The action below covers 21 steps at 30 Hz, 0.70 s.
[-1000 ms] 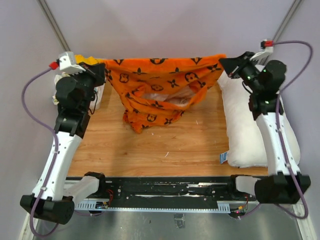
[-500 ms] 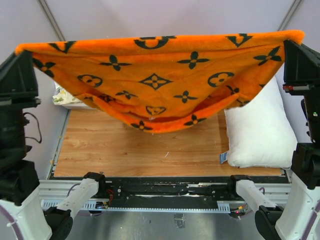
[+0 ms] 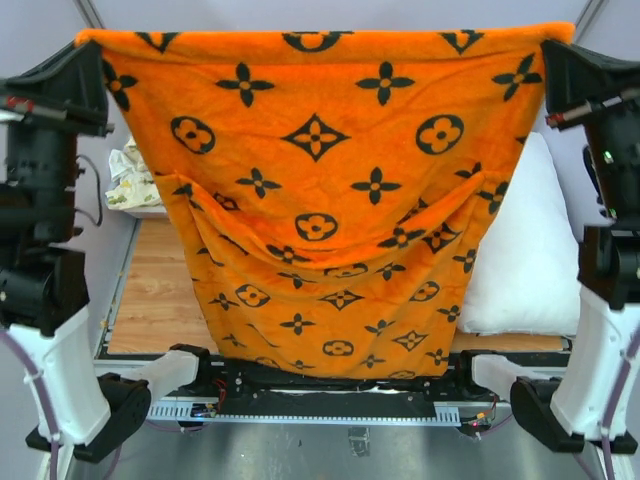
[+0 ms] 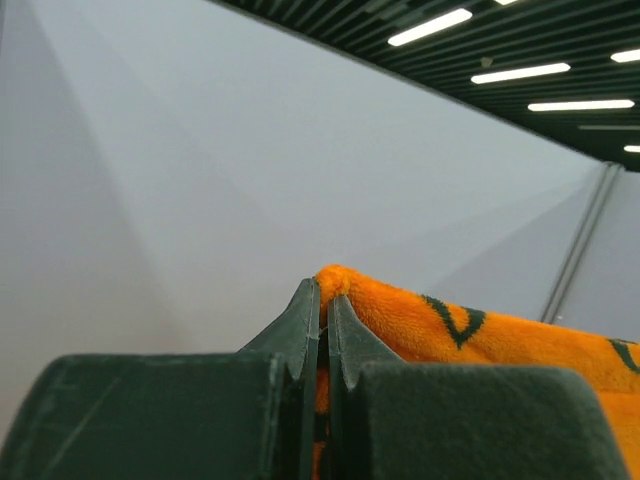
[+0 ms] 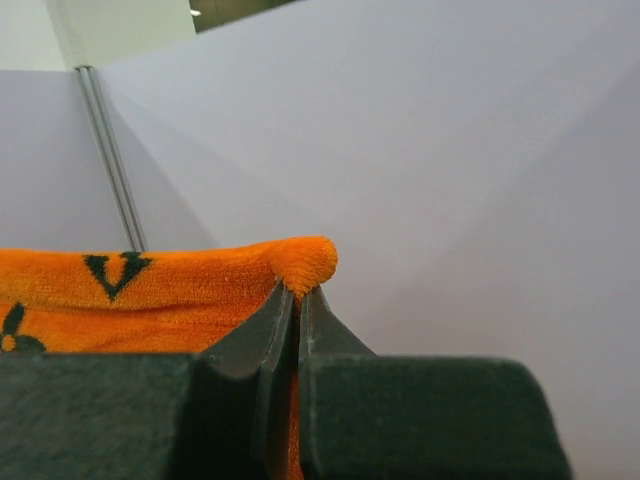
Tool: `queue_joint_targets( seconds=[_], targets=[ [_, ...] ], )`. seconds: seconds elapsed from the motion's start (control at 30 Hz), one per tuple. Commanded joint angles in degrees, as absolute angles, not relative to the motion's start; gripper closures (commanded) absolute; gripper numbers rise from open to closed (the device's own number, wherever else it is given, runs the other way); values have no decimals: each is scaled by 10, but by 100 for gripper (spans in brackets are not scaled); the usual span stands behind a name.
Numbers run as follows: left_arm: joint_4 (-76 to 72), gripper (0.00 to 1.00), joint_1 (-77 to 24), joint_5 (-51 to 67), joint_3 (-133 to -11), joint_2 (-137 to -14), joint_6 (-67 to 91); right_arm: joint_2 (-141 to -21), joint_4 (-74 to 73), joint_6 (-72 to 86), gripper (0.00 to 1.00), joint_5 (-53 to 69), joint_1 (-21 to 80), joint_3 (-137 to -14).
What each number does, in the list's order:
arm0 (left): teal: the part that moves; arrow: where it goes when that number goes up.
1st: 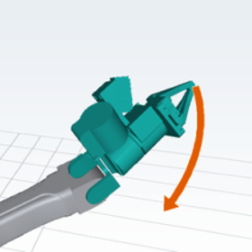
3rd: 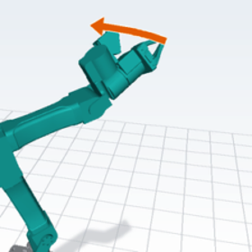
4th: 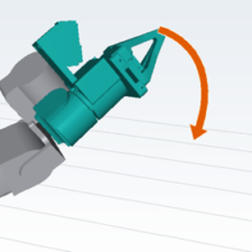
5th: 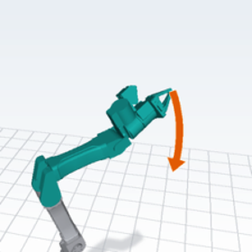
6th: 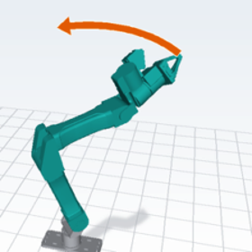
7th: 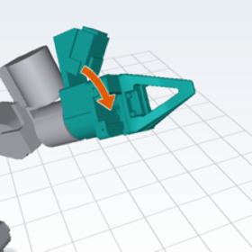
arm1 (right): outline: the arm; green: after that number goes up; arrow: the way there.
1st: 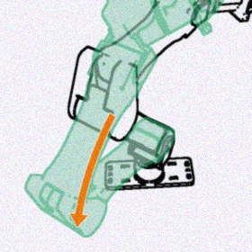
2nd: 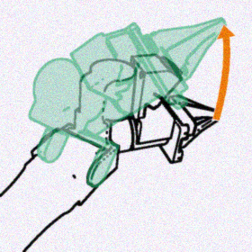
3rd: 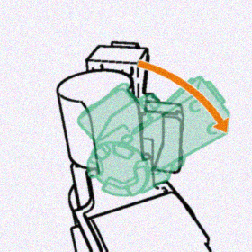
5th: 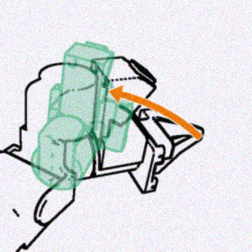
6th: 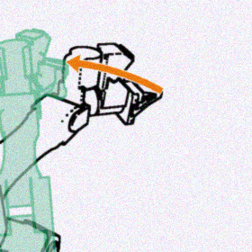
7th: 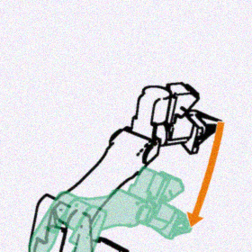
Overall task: Remove the pillowcase from the pillow
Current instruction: Fold the pillowcase at the center of the board.
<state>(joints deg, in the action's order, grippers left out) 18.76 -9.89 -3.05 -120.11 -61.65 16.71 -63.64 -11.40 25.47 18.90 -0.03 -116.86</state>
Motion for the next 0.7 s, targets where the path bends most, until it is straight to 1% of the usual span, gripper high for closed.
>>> queue_joint_targets(
  seconds=[0.0, 0.1, 0.2, 0.33, 0.43, 0.67],
  targets=[
    [179, 100, -96, -91, -1224, -664, 132, -713, -121, 258, 99, 157, -4, -1185],
    [148, 100, -96, -77, -1225, -662, 130, -723, -111, 265, 99, 173, -4, -1205],
    [143, 100, -96, -56, -1253, -649, 136, -699, -95, 270, 99, 191, -4, -1216],
    [110, 100, -95, -23, -1259, -607, 151, -659, -92, 267, 99, 201, -4, -1245],
    [106, 100, -96, -11, -1277, -584, 162, -639, -103, 265, 99, 202, -4, -1276],
    [111, 100, -96, 10, -1335, -573, 179, -610, -121, 271, 99, 201, -4, -1330]
  ],
)
